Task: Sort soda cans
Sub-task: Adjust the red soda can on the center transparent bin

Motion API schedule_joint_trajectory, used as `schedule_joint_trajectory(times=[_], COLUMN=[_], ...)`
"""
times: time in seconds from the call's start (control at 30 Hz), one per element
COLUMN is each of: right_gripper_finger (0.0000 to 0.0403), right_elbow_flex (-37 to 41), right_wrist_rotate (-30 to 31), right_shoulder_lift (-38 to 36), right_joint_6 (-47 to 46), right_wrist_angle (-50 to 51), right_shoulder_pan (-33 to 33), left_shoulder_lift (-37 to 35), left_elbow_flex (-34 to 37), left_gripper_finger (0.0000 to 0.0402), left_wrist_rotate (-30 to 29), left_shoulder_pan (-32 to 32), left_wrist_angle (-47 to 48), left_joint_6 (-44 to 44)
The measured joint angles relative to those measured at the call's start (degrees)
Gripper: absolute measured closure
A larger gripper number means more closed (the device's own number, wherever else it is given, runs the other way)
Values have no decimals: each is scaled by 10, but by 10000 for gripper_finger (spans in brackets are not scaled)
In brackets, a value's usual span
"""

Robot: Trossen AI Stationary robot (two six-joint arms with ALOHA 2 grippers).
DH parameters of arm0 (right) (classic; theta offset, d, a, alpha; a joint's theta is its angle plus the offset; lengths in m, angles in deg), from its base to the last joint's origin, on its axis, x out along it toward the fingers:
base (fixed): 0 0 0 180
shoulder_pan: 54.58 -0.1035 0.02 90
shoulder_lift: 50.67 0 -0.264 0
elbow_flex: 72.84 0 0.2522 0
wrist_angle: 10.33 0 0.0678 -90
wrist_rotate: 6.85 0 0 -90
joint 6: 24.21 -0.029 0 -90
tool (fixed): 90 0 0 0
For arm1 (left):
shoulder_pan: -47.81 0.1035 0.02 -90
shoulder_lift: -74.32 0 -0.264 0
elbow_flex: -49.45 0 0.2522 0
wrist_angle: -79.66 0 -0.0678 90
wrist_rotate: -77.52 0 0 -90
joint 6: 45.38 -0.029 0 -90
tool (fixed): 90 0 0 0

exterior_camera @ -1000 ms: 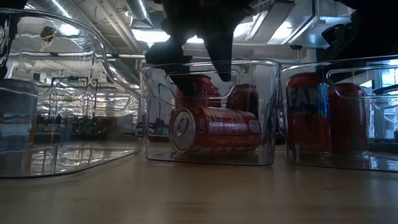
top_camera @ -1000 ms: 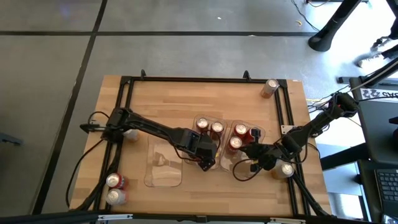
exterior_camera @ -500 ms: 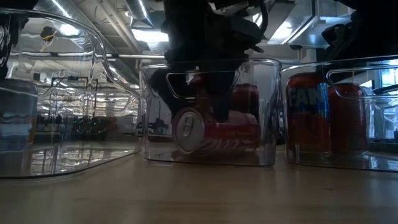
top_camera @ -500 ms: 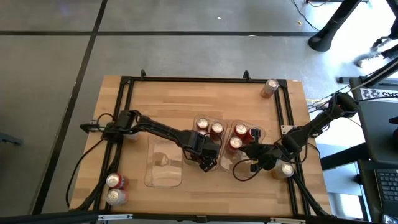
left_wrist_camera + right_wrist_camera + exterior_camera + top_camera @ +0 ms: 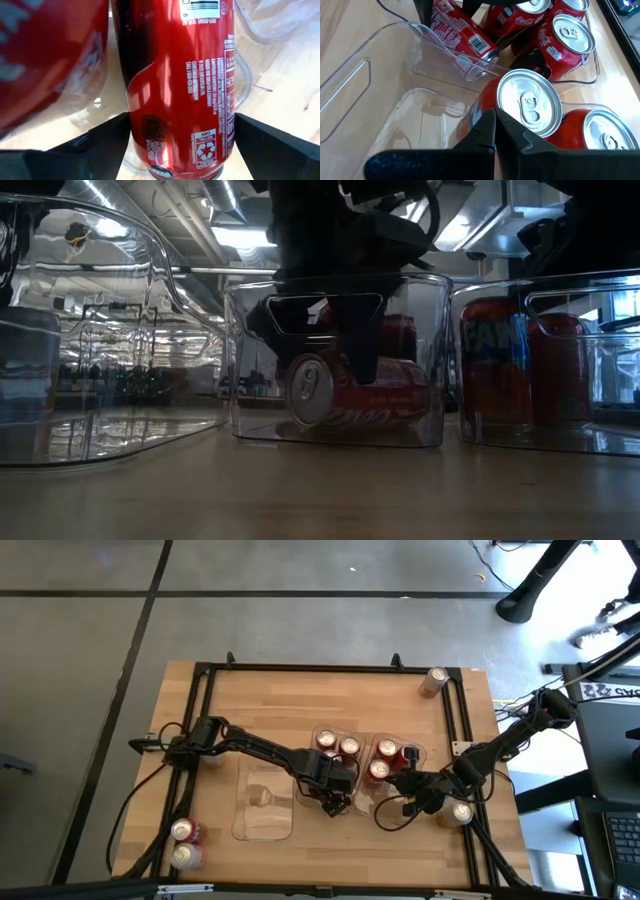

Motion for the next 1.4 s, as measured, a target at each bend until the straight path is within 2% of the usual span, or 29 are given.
schedule_joint_trajectory(times=[0.3,0.57,0.87,1.4], right_gripper_finger=[397,397,397,397], right_elbow_flex=[0,0,0,0], right_wrist_rotate=[-1,-2,-2,-2], right_shoulder_lift=[0,0,0,0], right_joint_6=[-7,-7,-7,-6], right_wrist_angle=[0,0,0,0], right_shoulder_pan=[0,0,0,0], left_shoulder_lift=[1,-8,-12,-13], left_elbow_flex=[1,2,-11,-93], left_gripper_finger=[70,124,124,123], left_wrist_rotate=[-3,-3,-2,3], left_shoulder_pan=[1,0,0,-9], left_wrist_angle=[1,3,33,121], left_joint_6=[3,3,-8,-11])
